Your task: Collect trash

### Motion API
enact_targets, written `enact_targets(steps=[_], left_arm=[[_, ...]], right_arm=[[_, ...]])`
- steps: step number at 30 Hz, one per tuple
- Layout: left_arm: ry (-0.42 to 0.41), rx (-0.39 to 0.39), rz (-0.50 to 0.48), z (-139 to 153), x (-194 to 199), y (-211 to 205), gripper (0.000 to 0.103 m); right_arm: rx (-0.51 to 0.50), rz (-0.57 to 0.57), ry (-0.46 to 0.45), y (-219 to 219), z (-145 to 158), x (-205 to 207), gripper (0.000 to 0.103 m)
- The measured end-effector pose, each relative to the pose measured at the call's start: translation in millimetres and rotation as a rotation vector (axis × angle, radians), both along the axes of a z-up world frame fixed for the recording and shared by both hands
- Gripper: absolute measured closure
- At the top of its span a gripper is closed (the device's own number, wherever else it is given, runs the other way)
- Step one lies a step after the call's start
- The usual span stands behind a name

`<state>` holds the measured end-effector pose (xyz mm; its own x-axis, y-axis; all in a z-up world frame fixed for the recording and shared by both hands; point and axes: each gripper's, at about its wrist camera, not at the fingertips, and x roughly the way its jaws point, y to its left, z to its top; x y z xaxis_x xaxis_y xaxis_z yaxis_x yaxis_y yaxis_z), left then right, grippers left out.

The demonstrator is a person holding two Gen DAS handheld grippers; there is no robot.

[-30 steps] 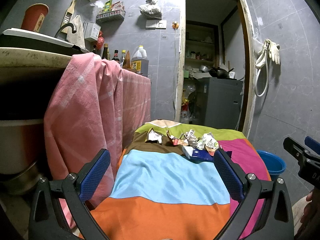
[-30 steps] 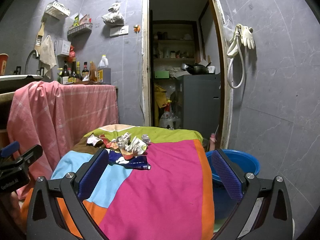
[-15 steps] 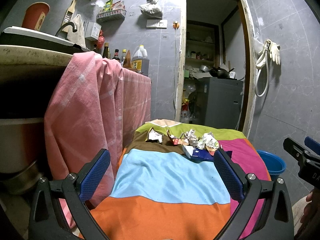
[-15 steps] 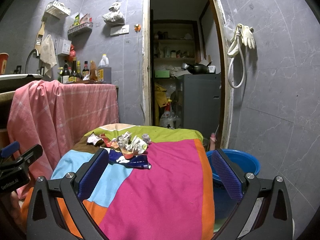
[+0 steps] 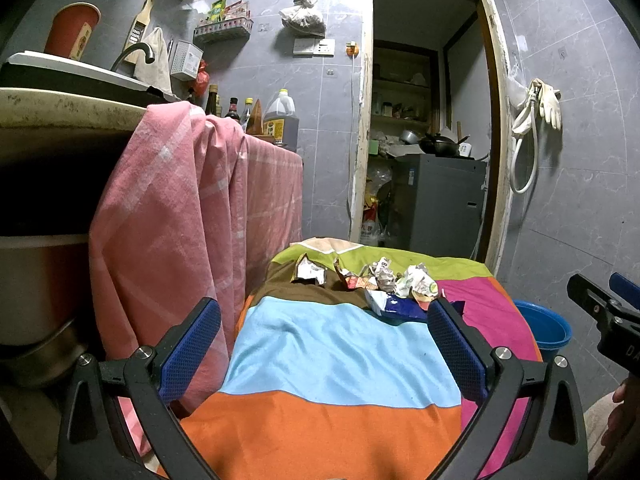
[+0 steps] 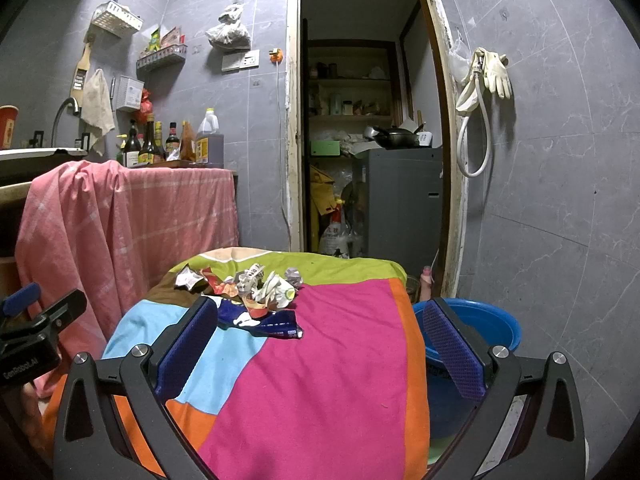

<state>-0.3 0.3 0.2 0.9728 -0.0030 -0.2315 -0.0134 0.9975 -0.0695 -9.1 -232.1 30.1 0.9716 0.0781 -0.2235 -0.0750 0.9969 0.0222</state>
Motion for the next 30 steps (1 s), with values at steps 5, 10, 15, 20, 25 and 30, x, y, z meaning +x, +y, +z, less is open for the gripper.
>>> enact_targets(steps=[5,10,15,20,25,30], left_arm=[[0.001,0.000,0.000,-0.1,0.1,0.1,0.002],[0.001,-0.002,0.000,-0.1,0.2,0.0,0.002],[0.001,-0.002,0.001,-0.1,0.2,0.2,0.002],[0.002,-0.001,0.001,0.0,0.3,0.1,0.002],[0.002,-0.003,0.001,-0.1,0.2,0.4,0.002],[0.002,-0.003,0.001,0.0,0.1,0.5,0.002]], right_arm=[[-0.001,0.000,-0.001,-0.9,0.8,-0.1,0.000],[-0.001,0.000,0.000,-1.7,1.5,-0.2,0.000],[0.000,-0.001,0.000,-0.6,0.8,-0.4,0.000],[-0.001,0.000,0.001,-1.3,1.2,-0.7,0.000],[-0.001,-0.001,0.001,-2.1,1.8,-0.9,0.000],[-0.001,-0.001,0.001,-2.4,2.3,-1.1,0.000]])
